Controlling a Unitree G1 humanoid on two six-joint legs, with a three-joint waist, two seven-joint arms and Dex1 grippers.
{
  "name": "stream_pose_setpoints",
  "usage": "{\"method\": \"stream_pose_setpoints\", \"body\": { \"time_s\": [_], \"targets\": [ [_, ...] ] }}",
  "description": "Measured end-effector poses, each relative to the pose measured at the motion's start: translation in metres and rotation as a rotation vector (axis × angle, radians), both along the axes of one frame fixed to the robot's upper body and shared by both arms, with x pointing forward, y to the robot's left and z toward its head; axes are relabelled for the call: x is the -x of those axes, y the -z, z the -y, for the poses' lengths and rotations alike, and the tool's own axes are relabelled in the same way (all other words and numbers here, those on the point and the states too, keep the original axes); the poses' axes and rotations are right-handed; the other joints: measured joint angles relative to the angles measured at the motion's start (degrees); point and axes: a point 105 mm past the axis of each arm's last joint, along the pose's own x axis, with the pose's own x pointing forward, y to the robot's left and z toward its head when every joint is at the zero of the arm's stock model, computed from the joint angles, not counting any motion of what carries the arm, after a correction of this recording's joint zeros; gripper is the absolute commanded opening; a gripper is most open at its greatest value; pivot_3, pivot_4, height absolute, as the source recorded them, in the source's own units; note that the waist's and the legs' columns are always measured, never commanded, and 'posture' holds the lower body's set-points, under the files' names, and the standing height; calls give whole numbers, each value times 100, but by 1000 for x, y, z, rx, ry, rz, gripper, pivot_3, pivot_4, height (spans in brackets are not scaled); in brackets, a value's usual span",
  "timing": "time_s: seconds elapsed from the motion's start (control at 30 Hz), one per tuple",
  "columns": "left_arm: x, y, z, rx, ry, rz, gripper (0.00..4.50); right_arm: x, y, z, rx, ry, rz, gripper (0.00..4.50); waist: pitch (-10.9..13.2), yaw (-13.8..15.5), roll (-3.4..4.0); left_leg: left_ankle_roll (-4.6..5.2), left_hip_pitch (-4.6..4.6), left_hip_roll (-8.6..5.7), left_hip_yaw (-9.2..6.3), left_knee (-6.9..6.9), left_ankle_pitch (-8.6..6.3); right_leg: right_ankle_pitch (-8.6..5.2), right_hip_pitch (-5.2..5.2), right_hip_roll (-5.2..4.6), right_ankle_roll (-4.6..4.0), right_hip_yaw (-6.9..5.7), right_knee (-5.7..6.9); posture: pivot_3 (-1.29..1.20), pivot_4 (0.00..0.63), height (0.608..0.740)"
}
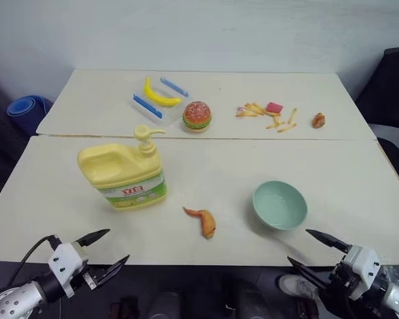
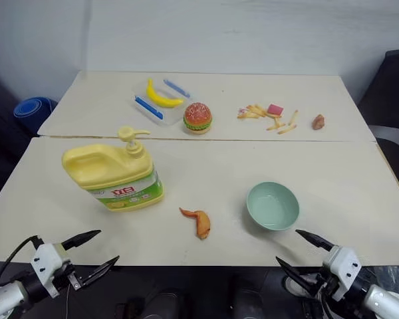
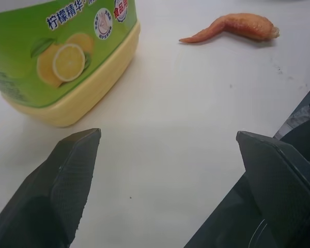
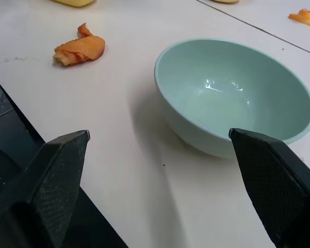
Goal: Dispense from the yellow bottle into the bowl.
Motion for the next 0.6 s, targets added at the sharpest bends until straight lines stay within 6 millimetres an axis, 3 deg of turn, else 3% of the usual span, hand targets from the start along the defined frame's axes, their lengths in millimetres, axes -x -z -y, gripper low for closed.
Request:
{"method": "stream_pose_setpoints", "body": {
  "time_s": [0.1, 0.2, 0.4, 0.6],
  "targets": [
    [1, -3, 7, -2, 31, -6, 4478, 0, -4, -3, -2, -11, 6, 4500, 1, 0, 2, -12, 0, 0, 0, 0, -6, -1, 0, 0, -2, 0, 1, 0, 150, 740],
    [3, -10, 15, 80, 65, -38, 4478, -11, -22, -19, -34, -56, 28, 4500, 2, -22, 2, 2, 0, 1, 1, 0, 2, 1, -1, 0, 2, 3, 5, 0, 150, 740],
    [5, -33, 27, 157, 233, -35, 4478, -46, -56, -95, -3, -320, -66, 4500, -1, -13, 6, -9, 6, 1, -3, 2, 12, -1, -26, 1, -2, -1, 20, 0, 150, 740],
    [8, -28, 24, 140, 259, -69, 4478, -82, -55, -153, 106, -379, -181, 4500, -15, -19, -20, -51, -13, -4, -6, 4, 36, 4, -41, 1, 5, -9, 19, 0, 150, 740]
  ]
}}
